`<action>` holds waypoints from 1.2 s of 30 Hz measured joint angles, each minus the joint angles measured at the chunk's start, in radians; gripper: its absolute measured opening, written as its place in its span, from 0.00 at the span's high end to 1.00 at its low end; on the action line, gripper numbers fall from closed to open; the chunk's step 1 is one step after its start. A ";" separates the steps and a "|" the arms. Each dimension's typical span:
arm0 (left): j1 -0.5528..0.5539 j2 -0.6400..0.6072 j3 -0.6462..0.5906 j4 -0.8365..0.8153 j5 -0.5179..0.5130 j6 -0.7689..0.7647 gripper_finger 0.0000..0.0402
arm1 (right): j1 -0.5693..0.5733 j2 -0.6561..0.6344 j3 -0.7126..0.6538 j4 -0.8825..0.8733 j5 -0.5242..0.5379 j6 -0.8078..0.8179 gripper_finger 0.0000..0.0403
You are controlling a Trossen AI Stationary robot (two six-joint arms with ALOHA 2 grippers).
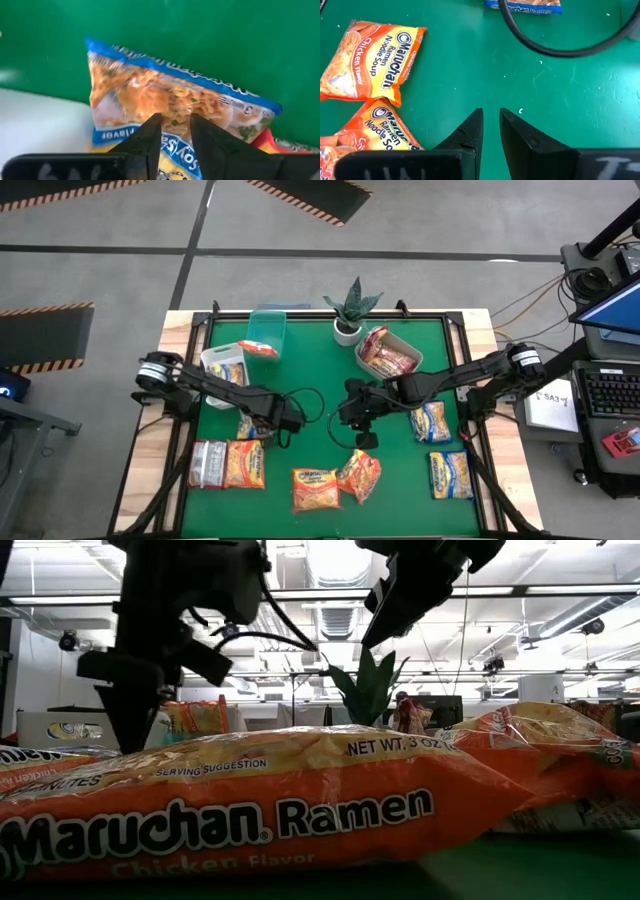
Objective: Sort Maruchan noodles
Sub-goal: Put the blue noodle pack into the white bin
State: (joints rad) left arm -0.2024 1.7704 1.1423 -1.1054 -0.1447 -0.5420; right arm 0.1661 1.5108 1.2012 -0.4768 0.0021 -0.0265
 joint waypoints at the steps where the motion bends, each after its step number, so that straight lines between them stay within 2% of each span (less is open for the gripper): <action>1: -0.001 0.007 0.010 0.012 -0.003 0.018 0.80 | 0.000 0.000 -0.003 0.000 0.000 0.000 0.87; 4: -0.006 0.012 0.038 0.137 -0.036 0.115 0.82 | 0.000 0.000 -0.011 0.003 -0.001 -0.003 0.87; 7: -0.020 -0.011 0.049 0.286 -0.097 0.274 0.84 | 0.000 0.000 -0.025 0.030 -0.001 -0.011 0.87; 12: -0.031 -0.065 0.012 0.373 -0.143 0.440 0.87 | 0.000 0.000 -0.057 0.058 -0.001 0.023 0.87; 15: -0.024 -0.107 -0.036 0.345 -0.149 0.426 0.89 | 0.000 0.000 -0.099 0.089 -0.002 0.034 0.87; 19: -0.020 -0.160 -0.110 0.256 -0.123 0.304 0.90 | 0.000 0.000 -0.160 0.173 -0.001 0.028 0.87; 22: -0.021 -0.209 -0.193 0.301 -0.094 0.261 0.91 | 0.000 0.000 -0.207 0.264 -0.001 0.011 0.87; 25: -0.020 -0.228 -0.286 0.398 -0.080 0.232 0.91 | 0.000 0.000 -0.248 0.400 -0.001 -0.027 0.87; 29: -0.018 -0.237 -0.351 0.602 -0.082 0.240 0.91 | -0.002 0.000 -0.301 0.589 -0.001 -0.072 0.87; 33: -0.011 -0.228 -0.359 0.842 -0.098 0.343 0.91 | -0.018 0.000 -0.328 0.770 -0.002 -0.063 0.87; 36: -0.004 -0.219 -0.331 0.958 -0.146 0.451 0.91 | -0.045 0.000 -0.335 0.828 0.001 -0.018 0.87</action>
State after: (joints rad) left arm -0.2062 1.5517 0.8117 -0.1471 -0.2907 -0.0915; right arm 0.1208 1.5105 0.8658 0.3509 0.0032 -0.0444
